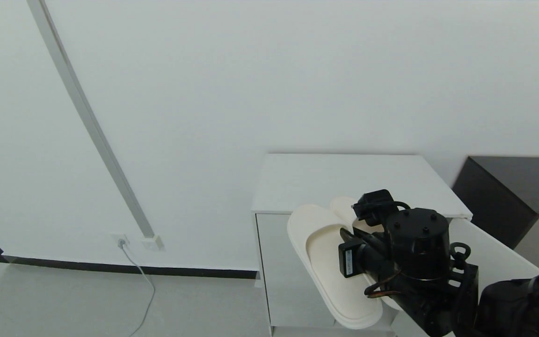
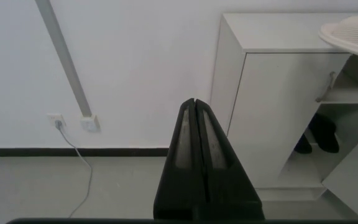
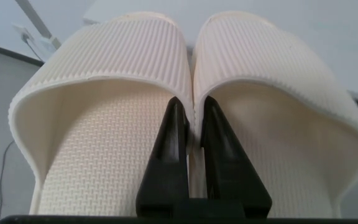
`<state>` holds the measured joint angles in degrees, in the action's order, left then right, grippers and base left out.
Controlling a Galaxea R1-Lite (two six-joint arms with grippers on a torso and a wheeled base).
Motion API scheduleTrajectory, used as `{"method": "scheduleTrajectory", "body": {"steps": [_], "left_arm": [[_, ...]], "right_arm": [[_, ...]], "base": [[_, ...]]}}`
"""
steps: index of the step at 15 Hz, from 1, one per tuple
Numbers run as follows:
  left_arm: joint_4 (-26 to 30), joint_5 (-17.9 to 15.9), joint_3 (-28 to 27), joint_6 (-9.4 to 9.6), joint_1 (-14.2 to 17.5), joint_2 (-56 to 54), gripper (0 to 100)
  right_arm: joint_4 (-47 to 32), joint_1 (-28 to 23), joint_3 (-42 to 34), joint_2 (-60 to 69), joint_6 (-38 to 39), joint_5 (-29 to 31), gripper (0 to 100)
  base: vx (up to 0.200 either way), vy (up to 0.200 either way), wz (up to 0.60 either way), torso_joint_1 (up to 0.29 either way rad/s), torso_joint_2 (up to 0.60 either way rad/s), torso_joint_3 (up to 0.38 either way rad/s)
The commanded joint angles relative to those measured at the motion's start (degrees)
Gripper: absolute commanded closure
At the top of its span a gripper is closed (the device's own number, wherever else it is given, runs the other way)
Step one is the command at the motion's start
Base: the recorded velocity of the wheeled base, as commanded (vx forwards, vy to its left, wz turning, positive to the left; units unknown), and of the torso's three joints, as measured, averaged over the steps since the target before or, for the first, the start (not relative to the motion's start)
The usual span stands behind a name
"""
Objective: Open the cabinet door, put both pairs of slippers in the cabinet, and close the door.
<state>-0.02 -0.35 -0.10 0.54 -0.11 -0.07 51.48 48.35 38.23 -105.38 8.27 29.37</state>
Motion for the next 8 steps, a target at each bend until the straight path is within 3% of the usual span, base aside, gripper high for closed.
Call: {"method": "scheduleTrajectory", "body": {"steps": [1, 8], "left_arm": [[-0.06, 0.0, 0.01, -0.01, 0.02, 0.07, 100], [-0.06, 0.0, 0.01, -0.18, 0.02, 0.07, 100]], "right_arm": [[0.02, -0.01, -0.09, -0.27, 0.0, -0.01, 100], [0.02, 0.43, -0.44, -0.97, 0.26, -0.1, 100]], "base": [[0.0, 0.0, 0.0, 0.0, 0.0, 0.0], [0.0, 0.0, 0.0, 0.0, 0.0, 0.0]]}}
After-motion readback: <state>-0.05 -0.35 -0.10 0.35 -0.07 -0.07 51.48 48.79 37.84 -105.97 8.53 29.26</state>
